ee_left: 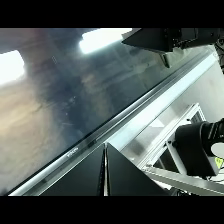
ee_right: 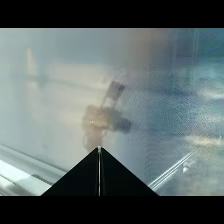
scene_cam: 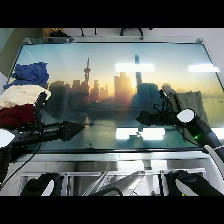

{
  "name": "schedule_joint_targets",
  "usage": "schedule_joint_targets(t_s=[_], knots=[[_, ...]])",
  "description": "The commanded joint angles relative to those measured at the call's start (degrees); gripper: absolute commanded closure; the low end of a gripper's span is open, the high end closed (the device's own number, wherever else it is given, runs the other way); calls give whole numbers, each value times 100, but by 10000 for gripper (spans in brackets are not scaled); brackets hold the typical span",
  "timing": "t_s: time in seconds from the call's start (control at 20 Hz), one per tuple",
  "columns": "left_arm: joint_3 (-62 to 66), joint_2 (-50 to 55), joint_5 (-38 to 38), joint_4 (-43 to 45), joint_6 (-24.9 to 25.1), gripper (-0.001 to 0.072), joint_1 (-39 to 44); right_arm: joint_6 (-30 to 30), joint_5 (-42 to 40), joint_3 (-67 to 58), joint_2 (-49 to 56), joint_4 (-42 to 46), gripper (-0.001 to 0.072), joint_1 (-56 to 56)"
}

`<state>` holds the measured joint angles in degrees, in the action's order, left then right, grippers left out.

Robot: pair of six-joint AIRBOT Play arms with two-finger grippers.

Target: Fold the shirts.

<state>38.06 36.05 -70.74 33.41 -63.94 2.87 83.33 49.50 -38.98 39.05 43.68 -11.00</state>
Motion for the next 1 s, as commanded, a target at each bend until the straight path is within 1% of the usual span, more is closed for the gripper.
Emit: schedule_joint_targets(t_s=[0.0, 0.6, 0.7, 0.8, 0.9, 0.95], knots=[[-2, -4, 2, 0, 0, 686, 4, 0, 0, 2, 2, -2, 693, -4], [-2, -4, 15, -11, 0, 686, 4, -20, 0, 2, 2, 0, 692, -4], [0, -2, 352, -74, -7, 686, 7, -20, -2, 2, 2, 0, 693, -4], [13, -4, 494, -188, -15, 686, 4, -20, 0, 2, 2, 0, 692, -4], [332, 168, 892, 361, -81, 686, -170, -22, -17, 2, 4, 0, 692, -4], [691, 433, 1056, 723, -168, 685, -433, -26, -20, 2, 15, 0, 692, -4]])
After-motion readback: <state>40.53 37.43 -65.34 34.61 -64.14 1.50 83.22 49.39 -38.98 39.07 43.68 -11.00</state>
